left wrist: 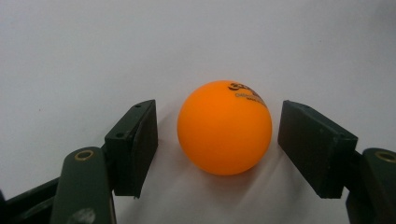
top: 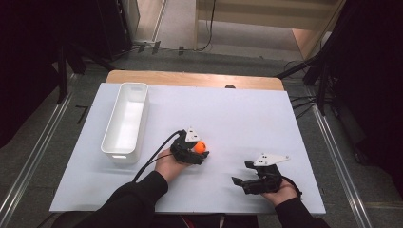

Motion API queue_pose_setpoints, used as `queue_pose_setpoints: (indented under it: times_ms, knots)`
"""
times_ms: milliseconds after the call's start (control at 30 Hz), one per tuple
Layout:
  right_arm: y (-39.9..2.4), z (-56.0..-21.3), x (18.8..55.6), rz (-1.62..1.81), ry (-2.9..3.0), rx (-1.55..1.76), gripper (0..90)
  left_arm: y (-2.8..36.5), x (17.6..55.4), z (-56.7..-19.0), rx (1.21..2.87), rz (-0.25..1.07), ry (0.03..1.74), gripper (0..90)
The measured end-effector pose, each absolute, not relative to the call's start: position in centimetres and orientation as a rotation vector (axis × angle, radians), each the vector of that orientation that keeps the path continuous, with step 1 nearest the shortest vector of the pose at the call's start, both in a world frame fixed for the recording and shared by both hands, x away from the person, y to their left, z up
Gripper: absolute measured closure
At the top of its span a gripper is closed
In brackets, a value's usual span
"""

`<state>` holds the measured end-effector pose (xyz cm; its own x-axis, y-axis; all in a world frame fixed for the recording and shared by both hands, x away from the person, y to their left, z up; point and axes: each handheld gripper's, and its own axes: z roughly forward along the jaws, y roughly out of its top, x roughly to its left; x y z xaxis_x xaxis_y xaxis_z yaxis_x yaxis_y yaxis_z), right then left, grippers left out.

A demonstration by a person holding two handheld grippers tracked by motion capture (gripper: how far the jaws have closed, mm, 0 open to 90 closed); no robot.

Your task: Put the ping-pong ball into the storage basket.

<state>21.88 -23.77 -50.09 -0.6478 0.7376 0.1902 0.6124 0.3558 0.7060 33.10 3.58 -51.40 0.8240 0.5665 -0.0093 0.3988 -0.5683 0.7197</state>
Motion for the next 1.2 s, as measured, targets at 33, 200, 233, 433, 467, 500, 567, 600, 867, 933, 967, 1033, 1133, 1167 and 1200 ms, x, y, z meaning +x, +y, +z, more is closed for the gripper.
queue_pose_setpoints:
  times_ms: [33,200,233,433,467,500,567,600,867,933,967,1033,1133,1167,1200]
  knots:
    - [-23.77,-50.09,21.88,1.168,2.451,1.232,17.4,3.56,33.07,-51.4,2.25,0.288,0.701,30.9]
    - [-23.74,-50.1,21.88,1.166,2.452,1.235,17.4,3.63,33.04,-51.38,2.244,0.292,0.702,36.9]
    - [-23.73,-50.1,21.88,1.167,2.452,1.236,17.4,3.62,33.03,-51.39,2.243,0.297,0.702,37.1]
    - [-23.77,-50.11,21.89,1.165,2.45,1.233,17.4,3.68,32.93,-51.37,2.242,0.312,0.699,46.0]
    - [-23.77,-50.11,21.88,1.165,2.45,1.232,17.4,3.68,32.89,-51.36,2.239,0.313,0.695,49.9]
    - [-23.77,-50.11,21.88,1.165,2.45,1.232,17.4,3.68,32.89,-51.36,2.239,0.313,0.695,49.9]
    - [-23.78,-50.11,21.89,1.165,2.449,1.233,17.4,3.69,32.89,-51.36,2.239,0.311,0.696,50.0]
    - [-23.78,-50.11,21.89,1.164,2.449,1.233,17.4,3.71,32.91,-51.36,2.238,0.307,0.698,50.0]
    - [-23.78,-50.12,21.89,1.163,2.45,1.232,17.4,3.87,33.08,-51.32,2.231,0.283,0.705,50.3]
    - [-23.78,-50.11,21.89,1.164,2.45,1.233,17.4,3.87,33.08,-51.3,2.232,0.284,0.703,50.4]
    - [-23.77,-50.11,21.89,1.164,2.449,1.234,17.4,3.87,33.07,-51.3,2.234,0.287,0.702,50.4]
    - [-23.77,-50.11,21.89,1.164,2.45,1.233,17.4,3.9,33.09,-51.29,2.231,0.285,0.702,50.4]
    - [-23.78,-50.1,21.89,1.165,2.45,1.233,17.4,4.03,33.18,-51.17,2.225,0.278,0.708,50.4]
    - [-23.78,-50.1,21.89,1.167,2.451,1.234,17.4,4.09,33.22,-51.09,2.221,0.284,0.708,50.4]
    - [-23.78,-50.11,21.89,1.166,2.45,1.234,17.4,4.13,33.21,-51.01,2.212,0.286,0.712,50.3]
